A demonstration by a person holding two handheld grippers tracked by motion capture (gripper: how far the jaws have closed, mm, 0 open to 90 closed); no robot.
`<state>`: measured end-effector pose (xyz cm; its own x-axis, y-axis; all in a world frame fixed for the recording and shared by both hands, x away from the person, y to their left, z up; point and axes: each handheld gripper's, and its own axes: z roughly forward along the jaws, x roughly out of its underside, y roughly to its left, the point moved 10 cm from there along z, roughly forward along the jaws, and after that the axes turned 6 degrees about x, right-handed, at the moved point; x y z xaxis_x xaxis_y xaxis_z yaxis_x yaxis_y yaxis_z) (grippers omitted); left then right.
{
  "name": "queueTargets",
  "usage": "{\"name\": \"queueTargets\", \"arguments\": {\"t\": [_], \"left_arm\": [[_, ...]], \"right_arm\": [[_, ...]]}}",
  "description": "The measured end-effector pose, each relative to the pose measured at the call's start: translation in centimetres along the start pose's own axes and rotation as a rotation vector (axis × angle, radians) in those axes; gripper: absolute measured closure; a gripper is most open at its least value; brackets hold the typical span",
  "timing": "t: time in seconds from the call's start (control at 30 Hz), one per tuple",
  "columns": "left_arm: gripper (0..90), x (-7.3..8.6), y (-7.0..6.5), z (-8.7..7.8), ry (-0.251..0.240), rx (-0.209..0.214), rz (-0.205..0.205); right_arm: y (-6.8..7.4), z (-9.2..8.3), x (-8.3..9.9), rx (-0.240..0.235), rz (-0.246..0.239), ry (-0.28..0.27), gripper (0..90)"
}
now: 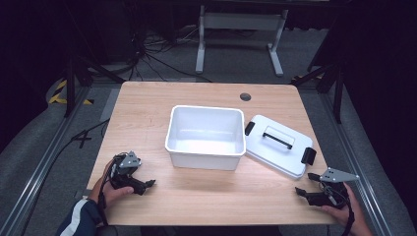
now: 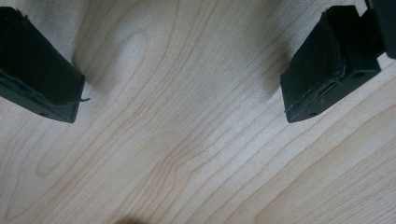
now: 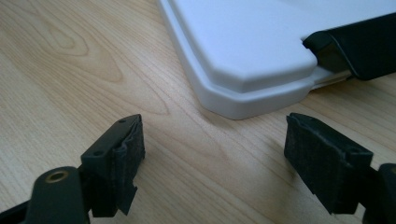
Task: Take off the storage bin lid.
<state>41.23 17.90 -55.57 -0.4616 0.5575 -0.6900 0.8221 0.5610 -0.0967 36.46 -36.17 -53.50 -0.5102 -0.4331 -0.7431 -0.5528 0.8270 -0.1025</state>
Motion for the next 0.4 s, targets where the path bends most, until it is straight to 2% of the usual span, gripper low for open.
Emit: {"name": "queueTargets", "arguments": {"t": [0.4], "left_arm": [[0.2, -0.04, 0.1, -0.02, 0.005, -0.008, 0.003]], "right_arm": [[0.0, 0.0, 0.0, 0.0, 0.0, 0.0, 20.6]]}}
